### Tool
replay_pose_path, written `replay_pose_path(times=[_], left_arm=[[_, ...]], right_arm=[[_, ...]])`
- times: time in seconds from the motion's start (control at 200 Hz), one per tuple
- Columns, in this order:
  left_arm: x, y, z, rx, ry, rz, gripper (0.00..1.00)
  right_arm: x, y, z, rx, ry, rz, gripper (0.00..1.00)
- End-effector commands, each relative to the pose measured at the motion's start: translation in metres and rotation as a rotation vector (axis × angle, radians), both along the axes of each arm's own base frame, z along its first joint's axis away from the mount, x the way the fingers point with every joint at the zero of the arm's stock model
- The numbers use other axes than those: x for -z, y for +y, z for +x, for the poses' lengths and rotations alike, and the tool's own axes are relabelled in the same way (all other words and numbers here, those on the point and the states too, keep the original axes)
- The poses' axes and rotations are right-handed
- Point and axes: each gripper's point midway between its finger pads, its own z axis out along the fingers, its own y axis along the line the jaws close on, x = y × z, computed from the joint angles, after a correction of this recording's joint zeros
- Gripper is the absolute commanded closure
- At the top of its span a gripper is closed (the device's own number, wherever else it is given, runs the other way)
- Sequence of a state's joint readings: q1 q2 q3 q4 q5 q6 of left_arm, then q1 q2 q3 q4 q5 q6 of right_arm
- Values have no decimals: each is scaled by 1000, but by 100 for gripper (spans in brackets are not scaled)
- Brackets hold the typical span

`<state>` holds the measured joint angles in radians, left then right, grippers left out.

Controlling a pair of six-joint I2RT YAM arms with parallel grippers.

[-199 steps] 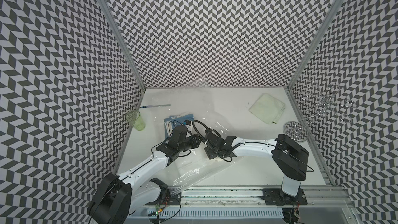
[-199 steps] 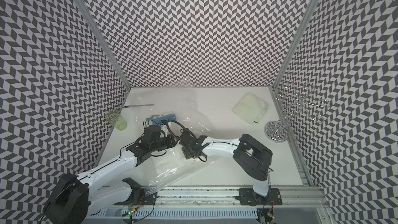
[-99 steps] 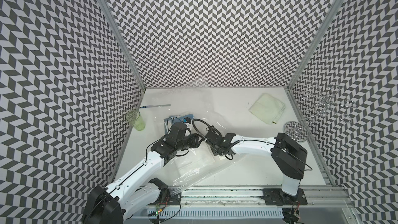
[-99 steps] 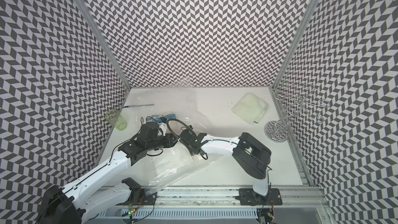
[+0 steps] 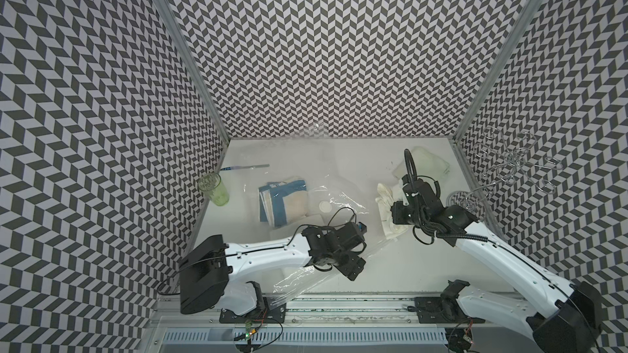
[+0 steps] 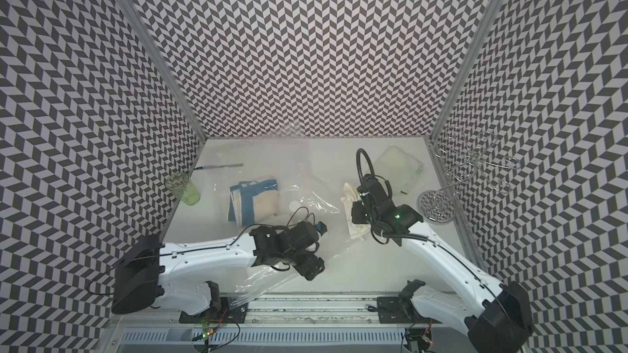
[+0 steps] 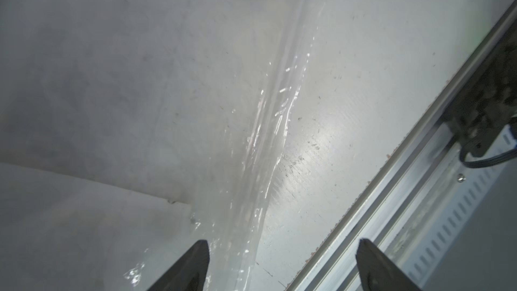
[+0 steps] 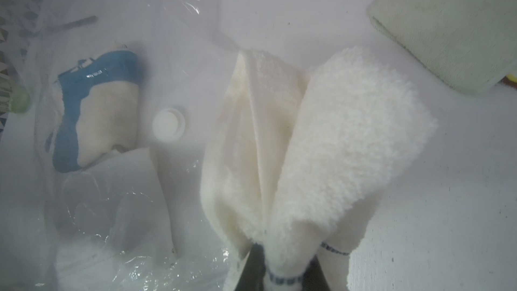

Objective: Place the folded towel into the vacuum bag
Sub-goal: Open the vacuum bag at the center of the board.

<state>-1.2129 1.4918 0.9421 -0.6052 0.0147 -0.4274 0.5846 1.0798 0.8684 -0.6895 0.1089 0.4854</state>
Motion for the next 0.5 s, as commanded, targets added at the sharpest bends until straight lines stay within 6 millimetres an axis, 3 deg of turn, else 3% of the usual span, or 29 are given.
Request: replay_pose_path(times=[0.0,0.19,0.31,0.496], left_arm=[[22,16,-4,49,-74,205,14],[40,26,0,106,-194,389,16],[29,29,13,74,-267,405,25],[19,32,21,69,-325,417,25]], right_arm=[[-13,2,-1,-18,-35,45,92],[-10,5,-3,-23,-33,67,92],[-6,6,-2,-33,-25,59,92],[3,10,-2,-52,8,49,92]])
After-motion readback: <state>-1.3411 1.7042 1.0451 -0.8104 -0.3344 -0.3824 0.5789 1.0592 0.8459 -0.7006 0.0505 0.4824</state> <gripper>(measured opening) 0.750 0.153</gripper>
